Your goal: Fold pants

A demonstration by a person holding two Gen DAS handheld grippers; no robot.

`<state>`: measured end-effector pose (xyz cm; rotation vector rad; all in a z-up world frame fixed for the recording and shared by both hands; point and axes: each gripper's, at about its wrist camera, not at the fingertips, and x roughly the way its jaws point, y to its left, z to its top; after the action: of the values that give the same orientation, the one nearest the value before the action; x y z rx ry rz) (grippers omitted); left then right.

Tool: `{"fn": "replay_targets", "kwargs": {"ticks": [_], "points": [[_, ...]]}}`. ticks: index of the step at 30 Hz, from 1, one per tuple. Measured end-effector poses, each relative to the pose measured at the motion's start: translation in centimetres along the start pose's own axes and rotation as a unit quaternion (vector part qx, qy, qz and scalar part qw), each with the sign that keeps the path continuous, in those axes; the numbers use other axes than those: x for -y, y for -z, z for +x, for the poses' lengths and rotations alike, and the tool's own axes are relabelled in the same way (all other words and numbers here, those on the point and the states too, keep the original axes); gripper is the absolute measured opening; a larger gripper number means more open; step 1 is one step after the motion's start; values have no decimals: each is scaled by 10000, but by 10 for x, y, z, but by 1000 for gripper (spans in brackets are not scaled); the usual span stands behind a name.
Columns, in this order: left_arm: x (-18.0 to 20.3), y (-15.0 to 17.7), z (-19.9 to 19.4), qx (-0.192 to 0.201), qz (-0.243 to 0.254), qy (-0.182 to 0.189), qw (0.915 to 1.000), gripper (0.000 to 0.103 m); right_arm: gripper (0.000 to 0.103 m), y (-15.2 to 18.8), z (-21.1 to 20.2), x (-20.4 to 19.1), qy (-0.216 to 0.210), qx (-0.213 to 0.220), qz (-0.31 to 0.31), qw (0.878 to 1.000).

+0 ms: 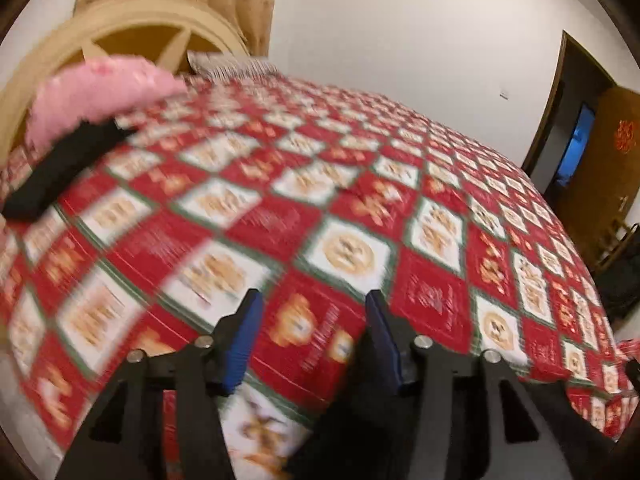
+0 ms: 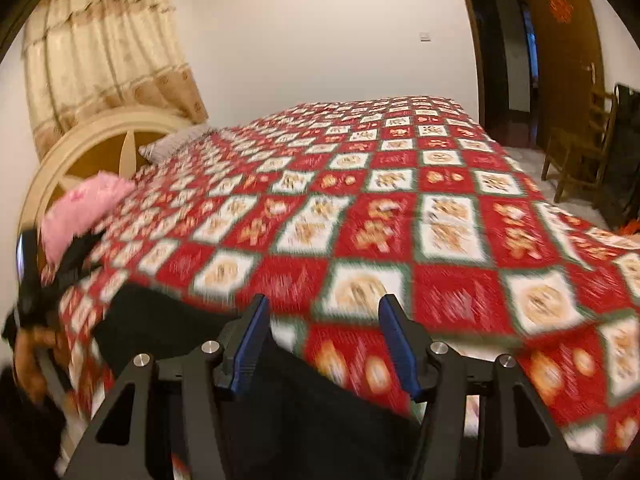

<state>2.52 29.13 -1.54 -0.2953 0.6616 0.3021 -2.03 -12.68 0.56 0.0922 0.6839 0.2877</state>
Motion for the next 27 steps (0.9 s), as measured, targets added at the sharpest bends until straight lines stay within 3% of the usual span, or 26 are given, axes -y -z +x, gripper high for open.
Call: {"fn": "replay_targets", "kwargs": {"ticks": [3, 7, 10, 12, 15, 18, 19, 23, 26, 27], "points": [[14, 5, -16, -12, 406, 300, 9987, 56, 58, 36, -16, -5, -26, -236, -131, 9996], [60, 41, -16, -338, 1250, 756, 9887, 56, 58, 81, -20, -18, -119, -574, -564, 9967], [79, 64, -4, -553, 1644, 644, 9827, 56, 58, 110, -7, -11, -246, -1174, -455, 9917], [80, 72, 2, -576, 1800, 531, 9805, 56, 58, 121, -19, -10, -306, -1021, -567, 9927], [74, 74, 17, -399, 2276, 137, 9728, 58, 58, 130, -28, -10, -304, -1124, -766, 9902], [59, 54, 30, -508, 2287, 314, 9717, 69, 58, 128, -38, -7, -364, -1127, -571, 9913], [55, 46, 36, -612, 2187, 317, 9734, 77, 58, 126, -45, -4, -400, -1079, -419, 9925], [53, 30, 43, -903, 1968, 450, 9752, 78, 58, 110, -108, 33, -305, -75, 584, 9978], [68, 27, 22, -553, 2074, 179, 9765, 77, 58, 116, -166, 86, 590, 631, 1538, 9843], [74, 26, 14, -426, 2075, 161, 9772, 77, 58, 124, -187, 110, 935, 816, 1998, 9720]]}}
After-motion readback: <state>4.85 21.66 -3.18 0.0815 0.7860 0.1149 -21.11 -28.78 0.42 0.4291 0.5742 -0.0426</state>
